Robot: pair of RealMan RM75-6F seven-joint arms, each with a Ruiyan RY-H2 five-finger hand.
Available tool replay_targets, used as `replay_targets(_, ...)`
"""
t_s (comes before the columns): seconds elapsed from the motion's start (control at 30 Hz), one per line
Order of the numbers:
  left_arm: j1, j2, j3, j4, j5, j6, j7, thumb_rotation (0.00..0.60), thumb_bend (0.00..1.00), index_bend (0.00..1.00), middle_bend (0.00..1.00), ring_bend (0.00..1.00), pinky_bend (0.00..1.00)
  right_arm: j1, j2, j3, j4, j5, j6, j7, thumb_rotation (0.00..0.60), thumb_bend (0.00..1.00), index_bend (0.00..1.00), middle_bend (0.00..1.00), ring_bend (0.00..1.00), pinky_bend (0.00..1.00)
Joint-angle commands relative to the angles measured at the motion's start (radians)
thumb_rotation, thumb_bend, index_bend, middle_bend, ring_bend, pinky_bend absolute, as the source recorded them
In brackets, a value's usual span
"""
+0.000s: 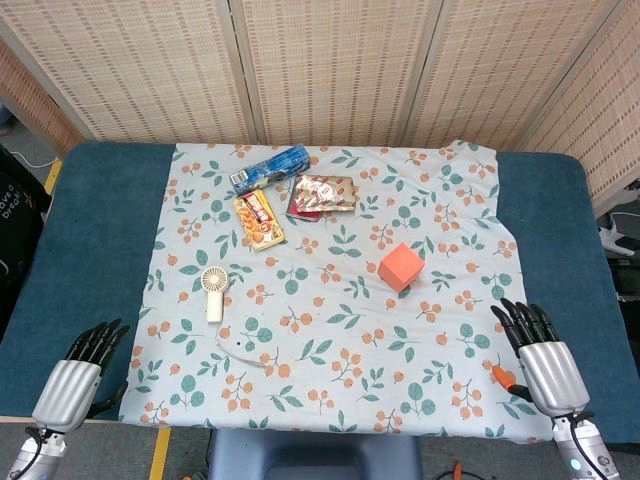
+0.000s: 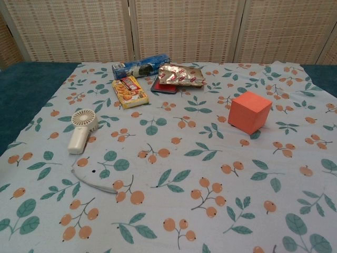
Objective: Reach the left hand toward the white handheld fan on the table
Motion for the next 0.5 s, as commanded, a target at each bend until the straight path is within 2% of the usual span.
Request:
replay_targets(0.03,-0.008,-0.009,0.000,0.002,-0.002,-0.015,0.008,0.600,0.34,0.00,0.00,0.00,0.12,-0.001,0.003,0.000,-0.001,-0.001,0.001,0.003,0.600,0.16,0.00,0.00,0.00,0.00)
replay_targets(0.13,-0.025,-0.031,-0.002,0.016,0.009,-0.035,0.016,0.600,0.35,0.00,0.00,0.00,0.15,-0.005,0.009,-0.001,-0.004,0.002,0.006,0.007,0.600,0.16,0.00,0.00,0.00,0.00)
replay_targets(0.23,-0.052,-0.071,-0.013,0.051,0.007,-0.071,0.012,0.600,0.42,0.00,0.03,0.01,0.24,-0.008,0.013,0.000,-0.004,0.003,0.011,0.007,0.600,0.16,0.00,0.00,0.00,0.00)
replay_targets(0.3,-0.084,-0.104,-0.029,0.075,0.007,-0.104,0.009,0.600,0.46,0.00,0.16,0.11,0.39,-0.008,0.013,0.000,-0.003,0.004,0.011,0.005,0.600,0.16,0.00,0.00,0.00,0.00)
replay_targets(0.37,-0.115,-0.136,-0.043,0.110,0.004,-0.139,0.003,0.600,0.55,0.00,0.39,0.33,0.63,-0.007,0.011,0.003,-0.002,0.007,0.010,0.005,0.600,0.16,0.00,0.00,0.00,0.00)
replay_targets(0.43,-0.149,-0.174,-0.060,0.154,-0.008,-0.180,-0.005,0.600,0.68,0.00,0.57,0.51,0.76,-0.005,0.007,0.006,0.002,0.009,0.008,0.002,0.600,0.16,0.00,0.00,0.00,0.00)
replay_targets(0.47,-0.162,-0.187,-0.065,0.171,-0.010,-0.195,-0.002,0.600,0.80,0.00,0.68,0.61,0.83,-0.005,0.006,0.005,0.003,0.010,0.005,0.001,0.600,0.16,0.00,0.00,0.00,0.00)
replay_targets(0.5,-0.178,-0.205,-0.068,0.193,-0.008,-0.210,-0.001,0.600,0.87,0.00,0.73,0.65,0.86,-0.004,0.004,0.004,0.005,0.013,0.001,0.001,0.600,0.16,0.00,0.00,0.00,0.00)
